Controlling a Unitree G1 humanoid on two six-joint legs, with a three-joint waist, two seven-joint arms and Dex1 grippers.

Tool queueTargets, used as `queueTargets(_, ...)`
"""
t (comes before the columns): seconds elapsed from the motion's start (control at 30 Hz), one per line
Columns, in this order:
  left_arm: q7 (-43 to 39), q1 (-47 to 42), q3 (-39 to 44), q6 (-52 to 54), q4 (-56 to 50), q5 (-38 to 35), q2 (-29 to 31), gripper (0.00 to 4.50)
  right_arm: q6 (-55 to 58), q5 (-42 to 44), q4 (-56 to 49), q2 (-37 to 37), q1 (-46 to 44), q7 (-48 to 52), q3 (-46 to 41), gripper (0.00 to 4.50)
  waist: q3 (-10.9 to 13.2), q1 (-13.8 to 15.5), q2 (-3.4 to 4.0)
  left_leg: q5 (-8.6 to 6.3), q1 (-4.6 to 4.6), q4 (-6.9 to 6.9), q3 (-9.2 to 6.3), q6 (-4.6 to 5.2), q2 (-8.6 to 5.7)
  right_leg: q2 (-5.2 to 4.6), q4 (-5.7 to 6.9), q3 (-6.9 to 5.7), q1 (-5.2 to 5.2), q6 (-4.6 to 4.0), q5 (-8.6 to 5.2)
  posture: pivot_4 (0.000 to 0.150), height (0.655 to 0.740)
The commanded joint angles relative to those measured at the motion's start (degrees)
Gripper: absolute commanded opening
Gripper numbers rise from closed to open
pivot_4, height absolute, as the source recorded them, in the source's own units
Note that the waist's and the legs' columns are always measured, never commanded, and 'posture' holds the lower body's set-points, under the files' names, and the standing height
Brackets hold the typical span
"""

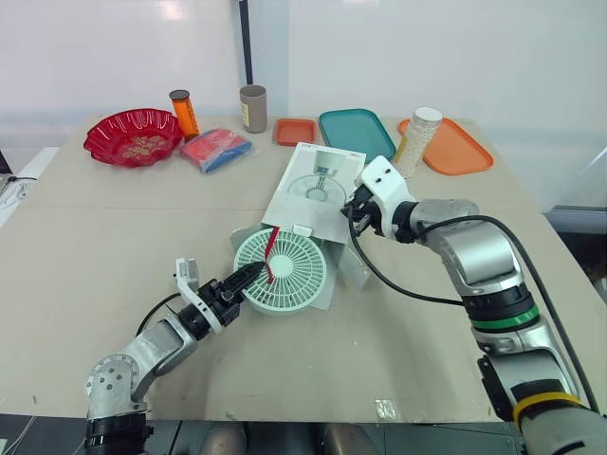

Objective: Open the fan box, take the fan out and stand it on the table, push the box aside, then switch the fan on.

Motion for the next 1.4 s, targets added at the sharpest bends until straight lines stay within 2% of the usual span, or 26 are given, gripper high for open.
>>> queueTargets(0.03,3.4,2.7,-2.3,0.1,0.0,1.8,0.6,3.0,-0.6,-0.4,-0.5,0.1,-0.8,0.0,0.1,0.39,0.0,0.0,0.0,0.0,0.0,0.0,0.0,0.0,0.0,0.0,-0.01,0.01,0.0,0.0,0.0,0.15,0.74)
queueTargets(0.17,4.1,2.9,-2.1,-0.7,0.1,0.5,0.9,4.32,-0.7,-0.5,-0.5,0.1,-0.7,-0.1,0.1,0.39,0.0,0.1,0.01,0.01,0.0,-0.01,0.0,-0.01,-0.01,-0.02,0.0,0.0,0.0,0.0,0.0,0.15,0.74)
queueTargets(0.2,3.9,2.9,-2.1,-0.6,0.0,0.2,1.3,4.44,-0.8,-0.6,-0.4,0.1,-0.6,0.0,0.2,0.39,0.0,0.1,0.01,0.01,0.0,-0.01,0.0,-0.01,-0.01,-0.02,0.0,0.0,0.0,-0.01,0.0,0.15,0.74)
queueTargets(0.47,-1.0,5.1,-1.9,-0.1,-2.4,2.0,6.2,4.44,-1.5,-0.8,0.3,0.8,-0.9,0.1,0.3,0.39,0.0,0.0,0.01,0.01,0.01,-0.06,0.0,-0.01,0.0,-0.01,-0.02,0.0,-0.01,-0.01,0.0,0.15,0.74)
queueTargets(0.6,-3.1,5.1,0.6,0.0,-1.8,-2.4,9.5,4.44,-2.2,-1.0,1.0,1.4,-1.2,0.3,0.6,0.39,0.0,0.0,0.01,0.01,0.02,-0.09,0.01,-0.01,0.0,0.0,-0.02,0.01,-0.03,-0.01,0.0,0.15,0.74)
queueTargets(0.7,-4.4,4.8,0.6,-0.3,-2.5,-3.0,10.8,4.44,-2.7,-1.2,1.6,1.8,-1.4,0.3,0.6,0.39,0.0,0.0,0.0,0.01,0.01,-0.09,0.01,-0.01,0.0,-0.02,-0.03,0.0,-0.04,-0.01,0.0,0.15,0.74)
queueTargets(0.87,-3.2,1.8,-0.9,-2.1,1.4,0.5,9.2,4.44,-3.2,-1.6,2.2,2.6,-1.5,0.2,0.8,0.39,0.0,0.1,0.0,0.01,-0.01,-0.11,0.0,-0.01,0.0,-0.02,-0.06,-0.03,-0.04,-0.03,0.01,0.15,0.74)
queueTargets(1.1,-3.6,-1.9,-1.8,-2.8,3.0,0.8,5.7,4.44,-2.8,-1.9,1.5,2.1,-0.9,0.4,0.8,0.39,0.0,0.1,-0.01,0.03,-0.02,-0.11,-0.02,-0.04,-0.01,-0.03,-0.07,-0.05,-0.03,-0.03,0.02,0.15,0.74)
queueTargets(1.23,-3.6,-3.6,-1.4,-3.4,3.7,0.6,4.4,3.63,-2.7,-2.0,1.2,1.9,-0.5,0.4,0.8,0.39,0.0,0.1,0.0,0.03,-0.02,-0.11,-0.03,-0.04,-0.01,-0.03,-0.07,-0.06,-0.03,-0.03,0.02,0.15,0.74)
queueTargets(1.27,-3.9,-3.9,-1.5,-3.3,3.5,0.6,4.3,3.14,-2.7,-2.0,1.1,1.9,-0.5,0.4,0.9,0.39,0.0,0.1,-0.01,0.03,-0.03,-0.11,-0.02,-0.04,-0.01,-0.03,-0.08,-0.05,-0.03,-0.03,0.02,0.15,0.74)
queueTargets(1.3,-3.8,-4.0,-1.6,-3.2,3.3,0.5,4.1,2.89,-2.7,-2.1,1.1,2.0,-0.4,0.3,0.9,0.39,0.0,0.1,-0.01,0.03,-0.03,-0.11,-0.02,-0.05,-0.01,-0.03,-0.08,-0.05,-0.03,-0.03,0.02,0.15,0.74)
queueTargets(1.37,-3.3,-4.1,-1.7,-3.1,3.3,0.4,3.9,2.06,-2.7,-2.2,1.0,2.0,-0.4,0.2,1.0,0.39,0.0,0.1,-0.01,0.03,-0.03,-0.11,-0.04,-0.05,-0.01,-0.03,-0.08,-0.07,-0.03,-0.03,0.02,0.15,0.74)
queueTargets(1.4,-3.2,-4.0,-1.8,-3.0,3.2,0.4,4.0,1.83,-2.7,-2.2,1.0,2.0,-0.4,0.2,1.0,0.39,0.0,0.1,-0.01,0.03,-0.03,-0.11,-0.04,-0.05,-0.01,-0.03,-0.08,-0.07,-0.02,-0.04,0.02,0.15,0.74)
